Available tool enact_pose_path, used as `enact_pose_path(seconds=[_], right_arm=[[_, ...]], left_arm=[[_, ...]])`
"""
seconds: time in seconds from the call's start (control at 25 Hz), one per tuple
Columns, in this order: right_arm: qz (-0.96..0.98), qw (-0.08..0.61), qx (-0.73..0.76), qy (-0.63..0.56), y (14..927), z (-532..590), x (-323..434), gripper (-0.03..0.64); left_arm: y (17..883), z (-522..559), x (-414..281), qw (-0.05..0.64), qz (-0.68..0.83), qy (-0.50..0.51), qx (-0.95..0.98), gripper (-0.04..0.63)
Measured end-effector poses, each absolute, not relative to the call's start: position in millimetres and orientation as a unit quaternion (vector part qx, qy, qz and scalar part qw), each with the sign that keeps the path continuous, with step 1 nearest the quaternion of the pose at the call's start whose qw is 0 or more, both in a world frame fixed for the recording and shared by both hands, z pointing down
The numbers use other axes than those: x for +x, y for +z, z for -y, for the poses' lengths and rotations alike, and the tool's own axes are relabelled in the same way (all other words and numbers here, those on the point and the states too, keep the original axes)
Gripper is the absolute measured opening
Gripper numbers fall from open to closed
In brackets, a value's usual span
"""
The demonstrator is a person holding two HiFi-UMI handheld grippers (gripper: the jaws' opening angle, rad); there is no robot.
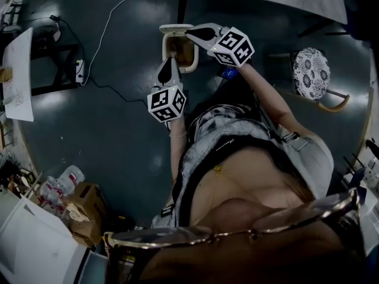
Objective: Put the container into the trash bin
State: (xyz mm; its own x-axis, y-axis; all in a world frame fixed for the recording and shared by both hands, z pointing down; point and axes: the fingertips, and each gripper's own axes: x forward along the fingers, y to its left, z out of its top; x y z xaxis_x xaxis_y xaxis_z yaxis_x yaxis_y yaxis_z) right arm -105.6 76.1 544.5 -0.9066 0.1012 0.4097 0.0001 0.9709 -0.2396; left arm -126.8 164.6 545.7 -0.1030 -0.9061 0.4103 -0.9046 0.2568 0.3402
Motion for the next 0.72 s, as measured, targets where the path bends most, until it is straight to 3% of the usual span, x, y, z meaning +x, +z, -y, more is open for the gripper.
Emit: enact_pose_path(seconds=[0.32, 0.72], right_arm=[[0.984, 0.152, 0.015, 0.089, 490.2, -80.4, -90.1, 0.026], [0.989, 0.131, 0.012, 0.071, 462.8, -89.1, -83.5, 0.026]], left_arm=[[487.4, -145.9, -112.5, 0.217, 0.732, -0.023, 0.645, 0.000], [460.0, -133.3, -101.8, 0.189, 0.731, -0.025, 0.656, 0.000]])
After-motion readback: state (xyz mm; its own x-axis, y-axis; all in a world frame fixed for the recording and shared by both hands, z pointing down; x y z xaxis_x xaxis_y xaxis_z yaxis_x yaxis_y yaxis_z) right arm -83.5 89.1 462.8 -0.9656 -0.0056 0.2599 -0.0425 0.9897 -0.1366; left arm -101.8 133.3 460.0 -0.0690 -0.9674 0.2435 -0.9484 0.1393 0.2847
